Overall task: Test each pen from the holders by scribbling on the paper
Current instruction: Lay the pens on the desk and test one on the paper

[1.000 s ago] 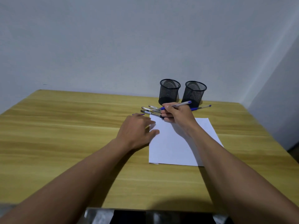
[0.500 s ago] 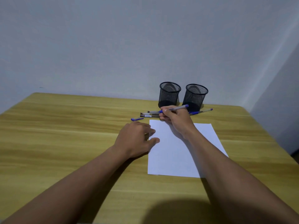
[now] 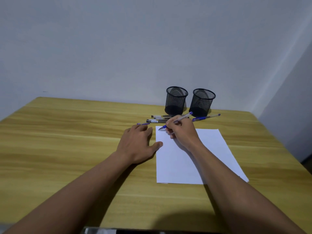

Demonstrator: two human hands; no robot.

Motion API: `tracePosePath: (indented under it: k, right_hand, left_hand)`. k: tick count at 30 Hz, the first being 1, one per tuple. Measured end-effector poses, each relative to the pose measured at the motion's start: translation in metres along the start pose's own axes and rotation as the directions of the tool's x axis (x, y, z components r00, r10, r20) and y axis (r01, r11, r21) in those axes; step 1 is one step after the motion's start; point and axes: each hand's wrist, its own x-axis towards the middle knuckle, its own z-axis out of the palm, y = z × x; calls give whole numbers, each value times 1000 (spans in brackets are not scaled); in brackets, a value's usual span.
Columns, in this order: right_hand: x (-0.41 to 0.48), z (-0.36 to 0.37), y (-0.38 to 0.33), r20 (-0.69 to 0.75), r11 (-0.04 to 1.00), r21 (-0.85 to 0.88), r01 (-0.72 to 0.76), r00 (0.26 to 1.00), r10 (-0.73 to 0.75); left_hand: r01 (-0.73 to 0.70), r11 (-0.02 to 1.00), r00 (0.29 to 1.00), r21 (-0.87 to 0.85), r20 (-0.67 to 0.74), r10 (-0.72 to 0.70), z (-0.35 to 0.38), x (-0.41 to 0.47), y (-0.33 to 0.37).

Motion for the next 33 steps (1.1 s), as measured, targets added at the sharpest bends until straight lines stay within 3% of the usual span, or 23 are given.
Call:
tracePosePath:
  k: [16, 22, 33]
  right_hand:
    - [3, 4, 13, -107, 992, -88, 89, 989, -98]
    - [5, 1, 15, -52, 999, -37, 36, 998, -38]
    - [5, -2, 19, -105, 998, -58, 32, 994, -38]
  left_hand:
    - [21, 999, 998, 42, 65, -24, -4, -8, 6]
    - [41, 998, 995, 53, 91, -46, -10, -9, 10]
    - [50, 998, 993, 47, 108, -54, -12, -10, 12]
